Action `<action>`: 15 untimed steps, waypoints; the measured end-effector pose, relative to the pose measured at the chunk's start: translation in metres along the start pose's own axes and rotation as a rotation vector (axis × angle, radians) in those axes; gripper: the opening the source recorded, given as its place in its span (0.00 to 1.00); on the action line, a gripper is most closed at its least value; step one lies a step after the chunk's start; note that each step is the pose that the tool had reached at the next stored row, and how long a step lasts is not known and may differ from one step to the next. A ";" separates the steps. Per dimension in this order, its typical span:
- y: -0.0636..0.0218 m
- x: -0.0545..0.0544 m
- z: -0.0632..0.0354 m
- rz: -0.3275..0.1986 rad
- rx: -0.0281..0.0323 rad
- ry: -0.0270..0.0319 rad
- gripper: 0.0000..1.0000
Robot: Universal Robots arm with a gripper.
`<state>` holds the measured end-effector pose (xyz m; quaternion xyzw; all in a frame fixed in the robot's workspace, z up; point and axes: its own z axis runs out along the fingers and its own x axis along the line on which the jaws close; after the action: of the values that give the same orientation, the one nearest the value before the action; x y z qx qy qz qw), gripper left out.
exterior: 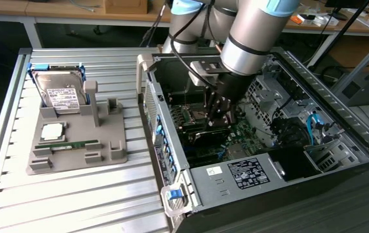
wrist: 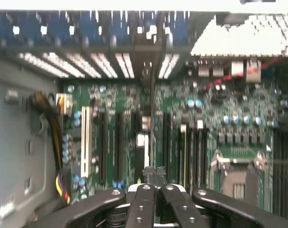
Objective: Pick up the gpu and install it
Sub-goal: 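Press down on the gpu until it lock into place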
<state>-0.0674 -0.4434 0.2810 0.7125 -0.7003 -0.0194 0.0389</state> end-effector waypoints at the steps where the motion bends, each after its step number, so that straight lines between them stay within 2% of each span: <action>1: 0.0042 0.000 0.0012 0.000 0.0000 0.0016 0.11; 7: 0.0215 -0.001 0.0057 0.001 0.0001 0.0104 0.11; 12: 0.0274 -0.001 0.0080 0.001 -0.0001 0.0163 0.11; 15: 0.0290 -0.001 0.0097 0.001 -0.0002 0.0177 0.11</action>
<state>-0.0971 -0.4434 0.2737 0.7122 -0.7004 -0.0132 0.0452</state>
